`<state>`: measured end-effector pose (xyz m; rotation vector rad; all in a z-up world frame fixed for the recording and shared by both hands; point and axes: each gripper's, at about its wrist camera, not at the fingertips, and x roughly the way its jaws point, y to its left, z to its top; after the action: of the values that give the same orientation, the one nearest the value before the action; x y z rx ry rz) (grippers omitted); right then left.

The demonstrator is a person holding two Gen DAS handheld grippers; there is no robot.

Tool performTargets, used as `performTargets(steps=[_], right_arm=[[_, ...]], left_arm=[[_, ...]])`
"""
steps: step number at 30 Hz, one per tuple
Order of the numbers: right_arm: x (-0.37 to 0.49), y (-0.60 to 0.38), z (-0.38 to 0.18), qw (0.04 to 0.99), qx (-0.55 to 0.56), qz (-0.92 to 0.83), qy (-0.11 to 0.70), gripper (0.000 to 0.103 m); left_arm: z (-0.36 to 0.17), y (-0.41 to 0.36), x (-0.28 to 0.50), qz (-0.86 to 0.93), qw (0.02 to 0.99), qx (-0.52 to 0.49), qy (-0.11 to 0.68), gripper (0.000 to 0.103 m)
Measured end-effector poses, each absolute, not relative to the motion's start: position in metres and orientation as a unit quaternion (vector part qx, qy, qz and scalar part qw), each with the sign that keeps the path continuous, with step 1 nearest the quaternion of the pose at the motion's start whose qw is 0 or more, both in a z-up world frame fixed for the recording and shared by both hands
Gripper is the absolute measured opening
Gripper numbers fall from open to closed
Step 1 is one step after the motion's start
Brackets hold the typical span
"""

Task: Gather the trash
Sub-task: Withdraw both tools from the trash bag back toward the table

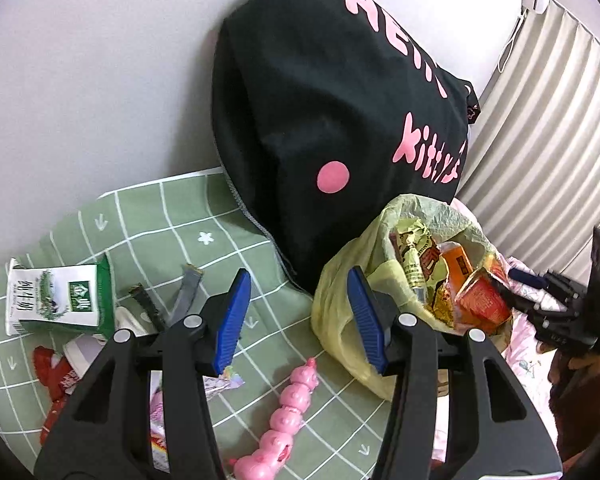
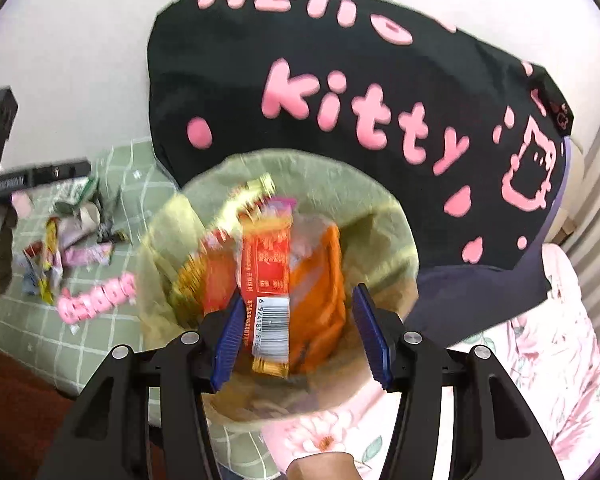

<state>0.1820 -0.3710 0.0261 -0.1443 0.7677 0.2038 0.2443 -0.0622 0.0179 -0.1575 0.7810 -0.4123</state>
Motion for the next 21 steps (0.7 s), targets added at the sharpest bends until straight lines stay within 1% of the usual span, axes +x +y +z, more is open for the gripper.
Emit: performTargets(steps=[8, 13, 17, 21], right_arm=[[0.203, -0.352, 0.037, 0.928, -0.044, 0.107, 0.355, 0.05], [0.23, -0.339, 0.013, 0.911, -0.071, 0.077, 0.399, 0.05], [0.231, -0.342, -0.012, 0.891, -0.11, 0.025, 0.441, 0.05], [0.224, -0.356, -0.016, 0.883, -0.119, 0.003, 0.453, 0.05]], left_arm=[[0.02, -0.021, 0.234, -0.157, 0.911, -0.093, 0.37, 0.048], [0.019, 0.013, 0.226, -0.124, 0.915, -0.112, 0.367, 0.048], [0.013, 0.034, 0.224, -0.103, 0.915, -0.129, 0.369, 0.049], [-0.002, 0.046, 0.228, -0.092, 0.907, -0.152, 0.382, 0.049]])
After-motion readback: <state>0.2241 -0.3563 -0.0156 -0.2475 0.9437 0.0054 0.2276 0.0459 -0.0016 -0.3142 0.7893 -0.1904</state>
